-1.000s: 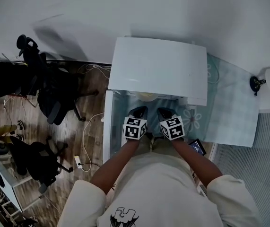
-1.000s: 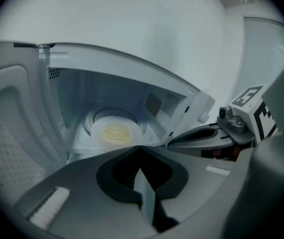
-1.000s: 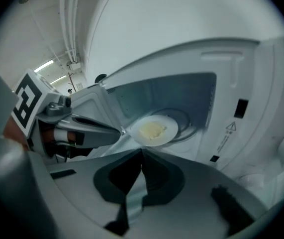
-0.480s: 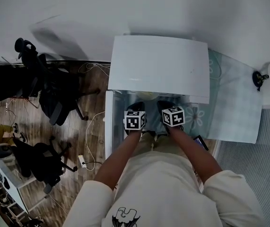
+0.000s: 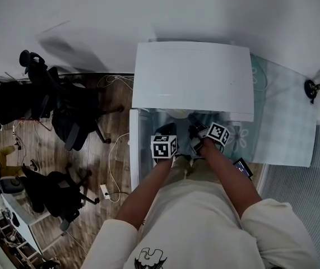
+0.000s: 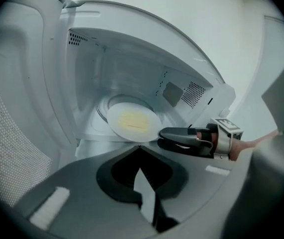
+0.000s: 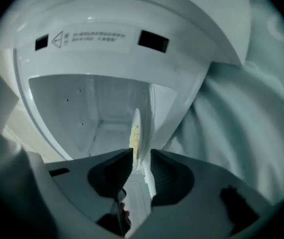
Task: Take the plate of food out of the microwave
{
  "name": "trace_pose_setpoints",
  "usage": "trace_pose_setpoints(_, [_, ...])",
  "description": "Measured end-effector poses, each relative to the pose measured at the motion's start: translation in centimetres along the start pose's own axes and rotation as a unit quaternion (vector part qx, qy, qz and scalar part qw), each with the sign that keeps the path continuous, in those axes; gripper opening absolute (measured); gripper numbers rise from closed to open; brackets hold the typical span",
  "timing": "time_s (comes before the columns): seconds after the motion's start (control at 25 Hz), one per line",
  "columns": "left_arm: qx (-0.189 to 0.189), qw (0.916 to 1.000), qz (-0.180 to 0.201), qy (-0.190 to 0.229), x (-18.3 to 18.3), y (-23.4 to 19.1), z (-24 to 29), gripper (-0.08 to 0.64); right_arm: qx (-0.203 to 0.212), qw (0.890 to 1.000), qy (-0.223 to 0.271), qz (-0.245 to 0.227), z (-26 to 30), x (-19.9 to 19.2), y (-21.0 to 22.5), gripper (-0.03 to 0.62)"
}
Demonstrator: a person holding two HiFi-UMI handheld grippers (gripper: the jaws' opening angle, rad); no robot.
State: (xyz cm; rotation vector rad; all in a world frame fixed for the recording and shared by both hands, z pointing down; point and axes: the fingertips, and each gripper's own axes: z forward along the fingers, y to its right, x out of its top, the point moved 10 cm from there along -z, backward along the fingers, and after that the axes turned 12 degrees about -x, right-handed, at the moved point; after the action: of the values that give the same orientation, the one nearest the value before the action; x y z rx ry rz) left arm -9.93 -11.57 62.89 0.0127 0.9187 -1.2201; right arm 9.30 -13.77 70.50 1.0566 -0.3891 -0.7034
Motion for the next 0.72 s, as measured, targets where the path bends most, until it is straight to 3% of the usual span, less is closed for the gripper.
trace_pose_setpoints(0.08, [-0.006, 1.0000, 0.003, 0.000, 0.1, 0.2, -0.2, 0.005, 0.029, 0.999, 0.007, 0.035, 0.4, 0.0, 0.2, 0.110])
trace_pose_setpoints(0.24, [-0.008, 0.9999, 0.008, -0.003, 0.1, 0.1, -0.5, 0.005, 0.062, 0.996, 0.005, 0.062, 1.4, -0.3, -0.3, 0.110])
trace_pose_setpoints(0.4, [-0.007, 0.9999, 0.007, -0.006, 0.0, -0.2, -0.9, 0.005, 0.055, 0.996, 0.010, 0.070, 1.9, -0.4, -0.3, 0.098])
trace_pose_setpoints(0.48, [-0.009, 0.9999, 0.008, -0.008, 0.1, -0.2, -0.9, 0.005, 0.052, 0.996, 0.012, 0.071, 1.8, -0.4, -0.2, 0.033])
trace_pose_setpoints(0.72, [-0.015, 0.9998, 0.008, -0.008, 0.1, -0.4, -0.9, 0.005, 0.048, 0.997, 0.007, 0.061, 1.7, -0.3, -0.1, 0.025])
